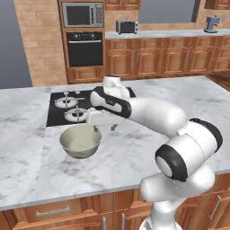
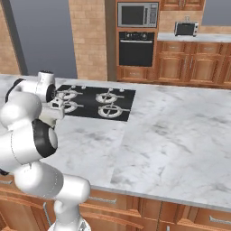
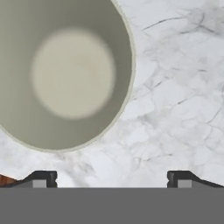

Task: Pick the cup and bowl from the counter and place them on the counter next to the sink.

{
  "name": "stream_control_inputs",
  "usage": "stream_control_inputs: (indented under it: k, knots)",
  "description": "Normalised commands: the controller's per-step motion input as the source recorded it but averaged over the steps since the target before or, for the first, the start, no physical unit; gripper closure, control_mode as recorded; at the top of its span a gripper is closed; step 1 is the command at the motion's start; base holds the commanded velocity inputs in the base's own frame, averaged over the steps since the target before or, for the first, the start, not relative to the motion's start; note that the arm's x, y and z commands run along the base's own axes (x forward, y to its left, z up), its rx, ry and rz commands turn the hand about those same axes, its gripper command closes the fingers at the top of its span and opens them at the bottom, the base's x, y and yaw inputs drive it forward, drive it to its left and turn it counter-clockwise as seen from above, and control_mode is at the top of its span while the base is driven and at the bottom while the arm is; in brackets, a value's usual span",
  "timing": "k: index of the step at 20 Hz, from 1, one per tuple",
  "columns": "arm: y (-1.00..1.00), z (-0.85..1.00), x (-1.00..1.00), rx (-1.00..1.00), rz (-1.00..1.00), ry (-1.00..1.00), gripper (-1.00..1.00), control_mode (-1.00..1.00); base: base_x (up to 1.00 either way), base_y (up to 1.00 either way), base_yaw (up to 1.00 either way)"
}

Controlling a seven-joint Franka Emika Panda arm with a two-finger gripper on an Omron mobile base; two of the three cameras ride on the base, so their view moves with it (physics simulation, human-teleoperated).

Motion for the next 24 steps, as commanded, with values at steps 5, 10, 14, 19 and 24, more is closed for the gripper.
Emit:
stream_control_inputs:
  k: [5,10,14,19,24]
  knots:
    - [0.0,-0.12,0.28,0.0,0.01,0.0,-1.0,-1.0,0.0,0.0,0.0]
    - [0.0,-0.27,0.36,0.0,0.02,0.0,-1.0,-1.0,0.0,0.0,0.0]
    - [0.0,-0.07,0.26,0.0,0.01,-0.02,-1.0,-1.0,0.0,0.0,0.0]
    - [0.0,0.0,0.02,0.0,0.02,-0.01,-1.0,-1.0,0.0,0.0,0.0]
    - [0.0,-0.06,0.11,0.0,0.03,-0.05,-1.0,-1.0,0.0,0.0,0.0]
